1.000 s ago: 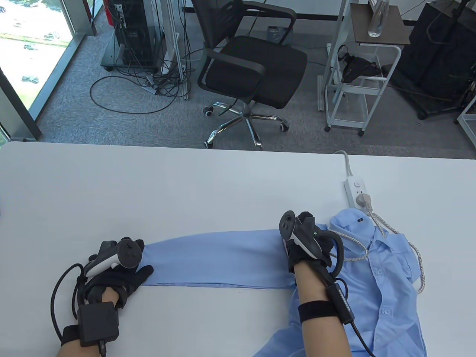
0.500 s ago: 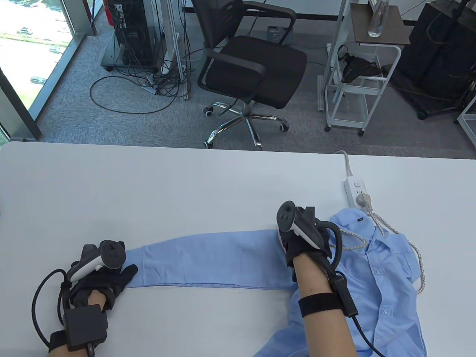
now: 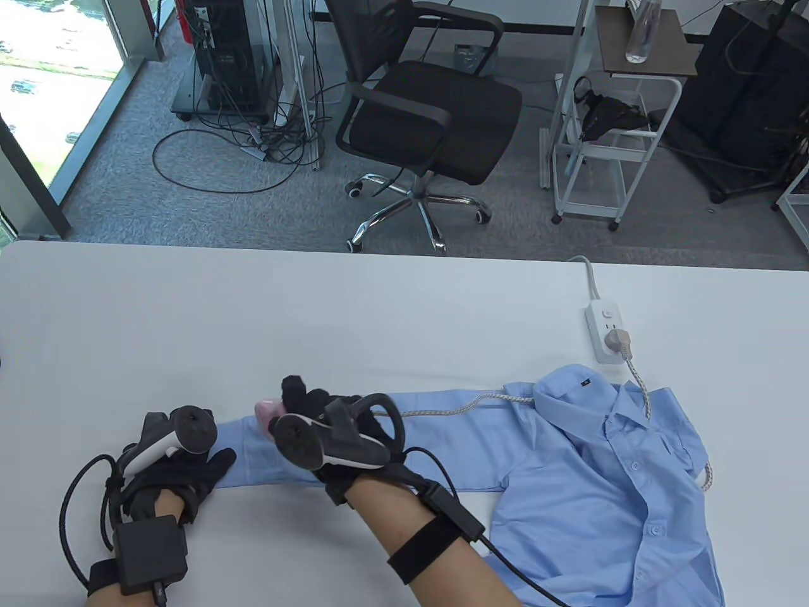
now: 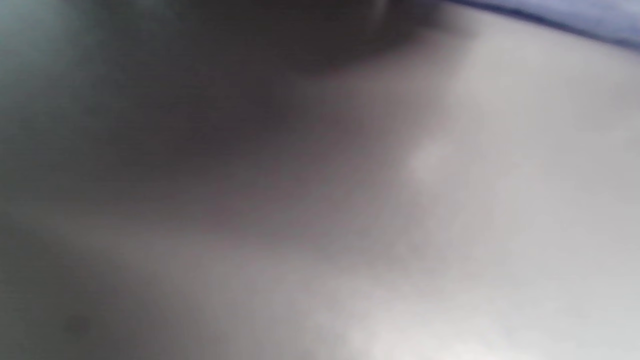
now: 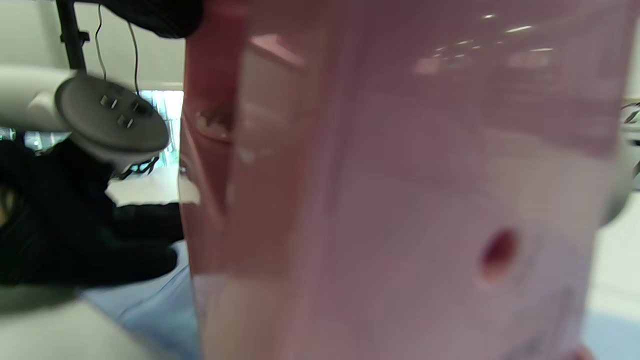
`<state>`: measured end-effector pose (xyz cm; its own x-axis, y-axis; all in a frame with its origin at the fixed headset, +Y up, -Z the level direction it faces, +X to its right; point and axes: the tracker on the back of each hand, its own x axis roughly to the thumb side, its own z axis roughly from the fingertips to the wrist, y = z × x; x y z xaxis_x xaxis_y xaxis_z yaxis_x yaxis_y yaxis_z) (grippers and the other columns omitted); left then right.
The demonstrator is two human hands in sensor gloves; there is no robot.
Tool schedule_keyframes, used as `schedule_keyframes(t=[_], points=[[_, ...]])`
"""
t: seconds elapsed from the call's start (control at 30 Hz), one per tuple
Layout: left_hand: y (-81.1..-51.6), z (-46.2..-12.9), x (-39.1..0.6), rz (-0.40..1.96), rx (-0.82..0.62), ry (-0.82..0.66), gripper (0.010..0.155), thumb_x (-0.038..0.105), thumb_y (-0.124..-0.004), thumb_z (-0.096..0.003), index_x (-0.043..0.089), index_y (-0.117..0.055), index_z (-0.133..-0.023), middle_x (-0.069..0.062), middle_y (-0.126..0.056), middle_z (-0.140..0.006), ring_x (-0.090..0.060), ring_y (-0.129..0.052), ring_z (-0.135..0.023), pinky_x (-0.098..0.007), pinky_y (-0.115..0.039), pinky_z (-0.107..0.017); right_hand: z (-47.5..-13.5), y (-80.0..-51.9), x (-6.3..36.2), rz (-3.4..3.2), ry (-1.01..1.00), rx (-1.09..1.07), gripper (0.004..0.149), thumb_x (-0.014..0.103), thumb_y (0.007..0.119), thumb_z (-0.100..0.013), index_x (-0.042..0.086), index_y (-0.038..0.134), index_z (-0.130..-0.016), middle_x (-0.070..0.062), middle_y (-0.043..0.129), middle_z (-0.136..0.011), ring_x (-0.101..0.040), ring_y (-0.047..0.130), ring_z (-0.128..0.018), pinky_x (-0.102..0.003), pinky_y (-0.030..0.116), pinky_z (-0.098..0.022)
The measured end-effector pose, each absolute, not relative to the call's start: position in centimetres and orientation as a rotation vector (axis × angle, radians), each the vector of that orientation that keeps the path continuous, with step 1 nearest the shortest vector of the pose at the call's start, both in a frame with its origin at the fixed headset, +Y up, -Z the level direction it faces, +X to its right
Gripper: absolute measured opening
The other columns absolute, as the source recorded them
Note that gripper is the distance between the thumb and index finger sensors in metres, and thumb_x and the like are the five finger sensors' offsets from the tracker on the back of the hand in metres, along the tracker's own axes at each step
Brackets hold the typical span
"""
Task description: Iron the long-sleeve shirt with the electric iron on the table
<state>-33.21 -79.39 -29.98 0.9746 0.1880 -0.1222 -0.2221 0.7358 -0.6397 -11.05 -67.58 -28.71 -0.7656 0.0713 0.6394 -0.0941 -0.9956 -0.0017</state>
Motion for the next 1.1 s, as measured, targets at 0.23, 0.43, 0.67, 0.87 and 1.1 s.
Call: schedule_keyframes(t=[0.23, 0.43, 0.67, 0.87, 1.1], points=[[-79.3, -30.1, -33.3, 0.225, -0.717, 0.044, 0.088, 0.061, -0.036, -0.0562, 0.012, 0.016, -0.108, -0.031, 0.022, -0.105, -0.064, 0.01, -0.092, -0.086, -0.01, -0.06, -28.6, -71.4, -13.7, 2.943, 0.065, 1.091, 0.068, 0.053, 0.06, -0.061, 0.004, 0.051, -0.107, -0.005, 0.09, -0.06, -0.021, 0.094, -0.029, -0.051, 0.088, -0.042], [-78.1, -30.1, -31.7, 0.277, -0.558, -0.015, 0.087, 0.059, -0.039, -0.0579, 0.012, 0.011, -0.112, -0.03, 0.018, -0.109, -0.063, 0.006, -0.096, -0.086, -0.009, -0.057, -28.5, -71.6, -14.1, 3.053, 0.092, 1.017, 0.069, 0.052, 0.057, -0.062, 0.004, 0.046, -0.109, -0.005, 0.088, -0.061, -0.02, 0.093, -0.03, -0.052, 0.087, -0.043], [-79.7, -30.1, -29.6, 0.245, -0.647, -0.049, 0.082, 0.057, -0.035, -0.0585, 0.017, 0.016, -0.108, -0.026, 0.021, -0.108, -0.061, 0.01, -0.094, -0.087, -0.008, -0.057, -29.5, -71.7, -13.4, 3.106, 0.114, 0.842, 0.069, 0.052, 0.056, -0.062, 0.004, 0.045, -0.109, -0.005, 0.088, -0.06, -0.019, 0.093, -0.029, -0.052, 0.088, -0.042], [-79.8, -30.1, -29.6, 0.242, -0.698, -0.036, 0.083, 0.058, -0.034, -0.0588, 0.016, 0.02, -0.106, -0.025, 0.025, -0.105, -0.059, 0.016, -0.093, -0.087, -0.005, -0.056, -31.3, -71.7, -10.3, 3.178, 0.16, 0.607, 0.069, 0.052, 0.056, -0.062, 0.004, 0.045, -0.11, -0.006, 0.088, -0.061, -0.02, 0.093, -0.029, -0.053, 0.087, -0.042], [-79.7, -30.2, -29.6, 0.25, -0.714, -0.032, 0.084, 0.058, -0.035, -0.0589, 0.016, 0.021, -0.106, -0.025, 0.026, -0.104, -0.058, 0.017, -0.092, -0.087, -0.004, -0.056, -33.1, -71.6, -5.6, 3.225, 0.148, 0.443, 0.069, 0.052, 0.055, -0.062, 0.003, 0.045, -0.109, -0.006, 0.089, -0.06, -0.019, 0.093, -0.028, -0.052, 0.088, -0.041]])
